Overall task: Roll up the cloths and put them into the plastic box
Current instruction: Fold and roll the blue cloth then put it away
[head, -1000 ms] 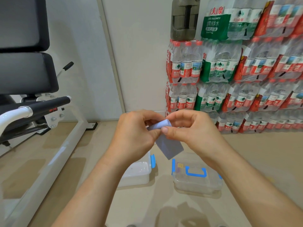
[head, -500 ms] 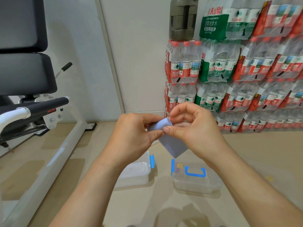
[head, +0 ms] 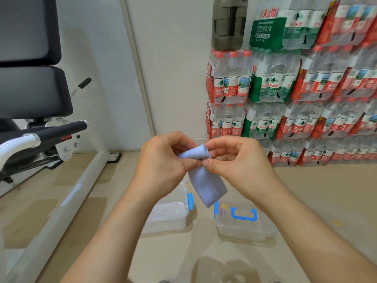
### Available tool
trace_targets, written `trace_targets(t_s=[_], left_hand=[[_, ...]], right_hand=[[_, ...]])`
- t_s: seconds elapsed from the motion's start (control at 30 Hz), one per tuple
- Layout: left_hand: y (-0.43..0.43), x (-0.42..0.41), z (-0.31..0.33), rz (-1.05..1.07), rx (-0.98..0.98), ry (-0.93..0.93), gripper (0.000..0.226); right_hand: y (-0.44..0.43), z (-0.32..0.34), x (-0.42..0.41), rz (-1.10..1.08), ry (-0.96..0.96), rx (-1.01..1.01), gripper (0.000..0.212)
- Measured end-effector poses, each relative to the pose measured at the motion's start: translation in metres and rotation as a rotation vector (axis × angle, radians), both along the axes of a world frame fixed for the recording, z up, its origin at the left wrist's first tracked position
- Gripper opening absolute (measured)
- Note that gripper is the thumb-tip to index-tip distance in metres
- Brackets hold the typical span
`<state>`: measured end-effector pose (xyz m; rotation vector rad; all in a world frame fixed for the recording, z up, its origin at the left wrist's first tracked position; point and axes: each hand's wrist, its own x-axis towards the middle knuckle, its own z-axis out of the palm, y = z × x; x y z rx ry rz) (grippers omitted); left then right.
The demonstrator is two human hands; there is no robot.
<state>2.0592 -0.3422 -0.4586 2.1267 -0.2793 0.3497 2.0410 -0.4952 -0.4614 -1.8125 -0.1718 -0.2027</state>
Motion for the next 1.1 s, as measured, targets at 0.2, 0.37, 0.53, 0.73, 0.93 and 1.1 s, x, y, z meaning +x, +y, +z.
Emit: trace_targets(t_s=[0.2,0.37,0.53,0.73,0.93,1.1], left_hand=[[-0.001,0.000,-0.001,-0.039,-0.053,0.014,0.022],[0.003,-0.002,0.002,-0.186,-0.130,0.103,0.036],[0.011,-0.008,0.009,-0.371,-0.076,0.210,0.071],[0.002,-0.014,0.011,-0.351,0.154,0.044,0.068],[0.005,-0.021,0.018,-0.388,0.146,0.118,0.055],[0.011,-0.025,0.020,-0.409,0.099,0.190,0.054]], right_hand=[[0.004,-0.003,-0.002,-0.039,-0.041,0.059,0.010],[-0.002,-0.005,0.005,-0.086,0.009,0.131,0.016],[-0.016,-0.001,0.008,0.004,0.109,0.202,0.012],[-0.026,0.003,0.009,0.194,0.254,0.330,0.014],[-0.037,-0.002,0.012,0.388,0.390,0.322,0.043],[-0.037,-0.003,0.009,0.482,0.418,0.201,0.043]])
